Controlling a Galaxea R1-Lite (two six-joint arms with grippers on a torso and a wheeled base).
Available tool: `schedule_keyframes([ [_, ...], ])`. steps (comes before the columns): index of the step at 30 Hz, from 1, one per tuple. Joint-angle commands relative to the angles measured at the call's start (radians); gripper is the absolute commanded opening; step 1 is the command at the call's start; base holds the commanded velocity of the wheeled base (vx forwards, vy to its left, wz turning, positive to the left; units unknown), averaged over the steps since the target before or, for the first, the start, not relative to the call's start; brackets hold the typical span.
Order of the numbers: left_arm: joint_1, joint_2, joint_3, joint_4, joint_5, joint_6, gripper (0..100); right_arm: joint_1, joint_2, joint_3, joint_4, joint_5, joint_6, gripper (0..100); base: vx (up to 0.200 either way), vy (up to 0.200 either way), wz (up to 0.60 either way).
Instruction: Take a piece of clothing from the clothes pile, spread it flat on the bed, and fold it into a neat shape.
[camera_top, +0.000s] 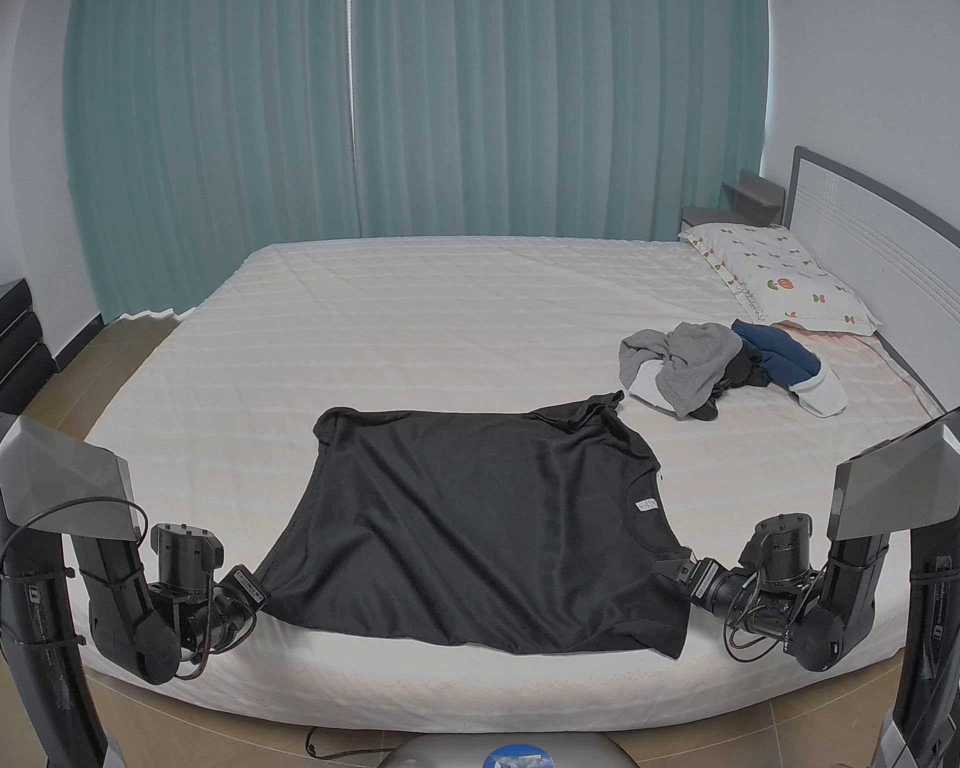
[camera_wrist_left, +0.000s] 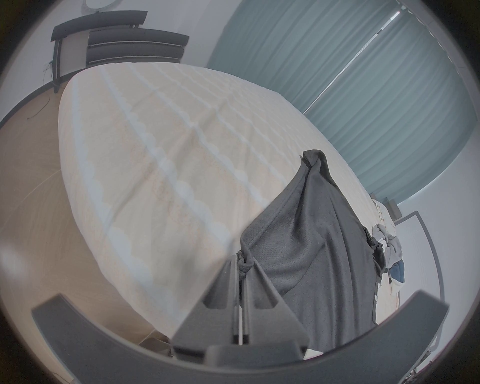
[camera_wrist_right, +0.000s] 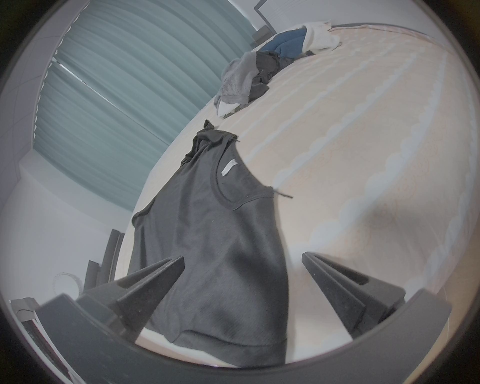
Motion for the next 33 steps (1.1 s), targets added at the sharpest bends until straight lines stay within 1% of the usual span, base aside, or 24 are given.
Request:
schedule_keyframes([
  [1,0.001,0.002,0.009,-0.001,-0.007,-0.012,0,-0.004,0.044,-0.015,-0.009,-0.017,-0.005,100,0.000,0.000,0.00],
  [4,0.005,-0.001,0.007,-0.001,-0.030,-0.015,0,-0.002,0.050,-0.018,-0.021,-0.019,-0.004,100,0.000,0.000,0.00],
  [8,0.007,-0.001,0.001,-0.001,-0.033,-0.015,0,-0.002,0.044,-0.036,-0.026,-0.020,-0.008,100,0.000,0.000,0.00],
  [9,0.011,0.006,-0.003,-0.001,-0.037,-0.015,0,0.002,0.046,-0.059,-0.012,-0.023,-0.010,0,0.000,0.000,0.00],
  [12,0.030,0.016,-0.005,-0.001,-0.053,-0.014,0,0.019,0.061,-0.099,0.025,-0.028,-0.021,0,0.000,0.000,0.00],
  [14,0.030,0.019,-0.005,-0.001,-0.064,-0.015,0,0.016,0.072,-0.131,0.068,-0.028,-0.038,0,0.000,0.000,0.00],
  [17,0.030,0.019,-0.005,-0.001,-0.066,-0.015,0,0.010,0.089,-0.168,0.103,-0.028,-0.036,0,0.000,0.000,0.00],
  [23,0.030,0.007,-0.008,-0.001,-0.063,-0.014,0,0.008,0.044,-0.180,0.097,-0.045,-0.044,0,0.000,0.000,0.00],
  [26,0.034,-0.002,-0.016,-0.001,-0.063,-0.012,0,0.002,0.007,-0.223,0.115,-0.045,-0.047,0,0.000,0.000,0.00],
  [28,0.037,-0.008,-0.019,-0.001,-0.063,-0.012,0,0.001,-0.010,-0.265,0.146,-0.049,-0.051,0,0.000,0.000,0.00],
  [29,0.039,-0.013,-0.022,-0.003,-0.063,-0.014,0,-0.002,-0.039,-0.323,0.207,-0.066,-0.053,0,0.000,0.000,0.00],
  [30,0.039,-0.013,-0.022,-0.003,-0.063,-0.014,0,-0.002,-0.039,-0.323,0.207,-0.066,-0.053,0,0.000,0.000,0.00],
  [31,0.041,-0.014,-0.029,-0.019,-0.063,-0.015,0,-0.005,-0.065,-0.392,0.285,-0.072,-0.053,0,0.000,0.000,0.00],
  [33,0.050,-0.008,-0.029,-0.050,-0.063,-0.026,0,-0.005,-0.073,-0.467,0.348,-0.072,-0.054,0,0.000,0.000,0.00],
])
